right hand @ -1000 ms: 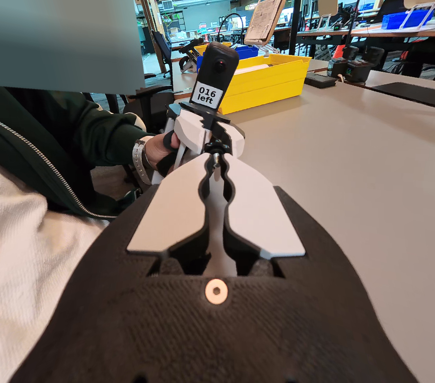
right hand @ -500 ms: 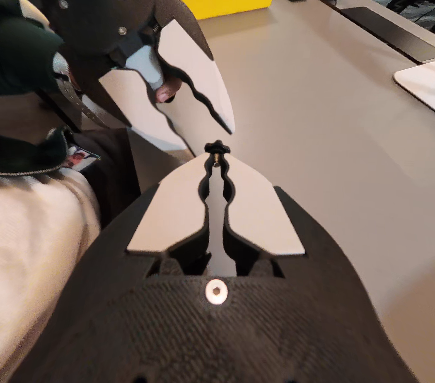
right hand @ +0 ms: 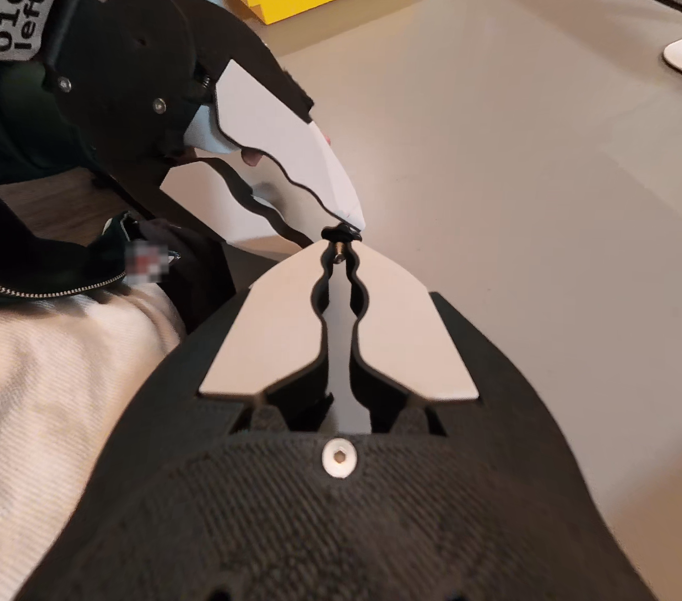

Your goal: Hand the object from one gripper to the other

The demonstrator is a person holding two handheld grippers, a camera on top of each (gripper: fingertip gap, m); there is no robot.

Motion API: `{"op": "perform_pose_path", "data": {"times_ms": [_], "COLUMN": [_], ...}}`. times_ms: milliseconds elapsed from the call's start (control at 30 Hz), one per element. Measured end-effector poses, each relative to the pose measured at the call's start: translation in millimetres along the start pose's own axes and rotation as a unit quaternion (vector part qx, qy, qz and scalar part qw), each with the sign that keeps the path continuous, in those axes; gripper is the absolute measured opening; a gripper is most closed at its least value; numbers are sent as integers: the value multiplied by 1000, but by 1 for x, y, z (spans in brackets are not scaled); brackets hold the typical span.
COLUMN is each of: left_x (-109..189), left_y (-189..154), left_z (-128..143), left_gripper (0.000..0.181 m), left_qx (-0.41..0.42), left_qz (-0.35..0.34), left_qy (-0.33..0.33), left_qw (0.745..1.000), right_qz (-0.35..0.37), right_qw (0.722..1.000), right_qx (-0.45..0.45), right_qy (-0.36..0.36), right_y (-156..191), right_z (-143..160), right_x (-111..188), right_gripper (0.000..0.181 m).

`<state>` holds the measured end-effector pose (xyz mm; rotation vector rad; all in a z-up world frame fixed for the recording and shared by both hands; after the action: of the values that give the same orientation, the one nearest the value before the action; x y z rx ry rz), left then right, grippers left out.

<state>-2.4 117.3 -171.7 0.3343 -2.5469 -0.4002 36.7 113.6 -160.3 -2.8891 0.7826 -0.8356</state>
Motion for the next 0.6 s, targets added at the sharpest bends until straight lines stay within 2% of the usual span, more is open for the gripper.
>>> {"op": "perform_pose_path", "data": {"times_ms": [33, 133, 267, 367, 433, 500, 600], "left_x": [0, 1, 2, 5, 9, 15, 23], "left_y": [0, 1, 7, 15, 22, 27, 24], "left_z": [0, -1, 0, -2, -4, -9, -20], "left_gripper": [23, 23, 23, 23, 23, 24, 23], "left_qx": [-5, -4, 21, 80, 150, 242, 370], "left_qz": [-3, -5, -8, 9, 35, 91, 230], "left_qy": [1, 0, -6, -32, -64, -115, -187], "left_qw": [1000, 1000, 1000, 996, 986, 959, 881], "right_qz": [-1, -2, 3, 13, 19, 25, 16], "right_qw": [1000, 1000, 999, 996, 992, 987, 980], "right_qx": [-2, -3, -12, -31, -40, -39, -27], "right_qy": [-1, -11, -37, -80, -116, -154, -198], "right_y": [0, -1, -6, -14, -20, -24, -22], "right_z": [0, -1, -4, -9, -14, -20, -27], "right_x": [0, 0, 3, 9, 14, 20, 25], "right_gripper": [6, 6, 24, 38, 44, 50, 50]}}
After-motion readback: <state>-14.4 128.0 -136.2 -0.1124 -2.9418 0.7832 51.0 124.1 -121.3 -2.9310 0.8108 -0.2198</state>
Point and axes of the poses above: each gripper's, where its closed fingertips meet, x back along the fingers, z out of its underside, y = z × x across the jaws, the point moved 3 cm from there along x, back along the fingers, and after that the axes turned 15 degrees about x, right-handed, at the moved point
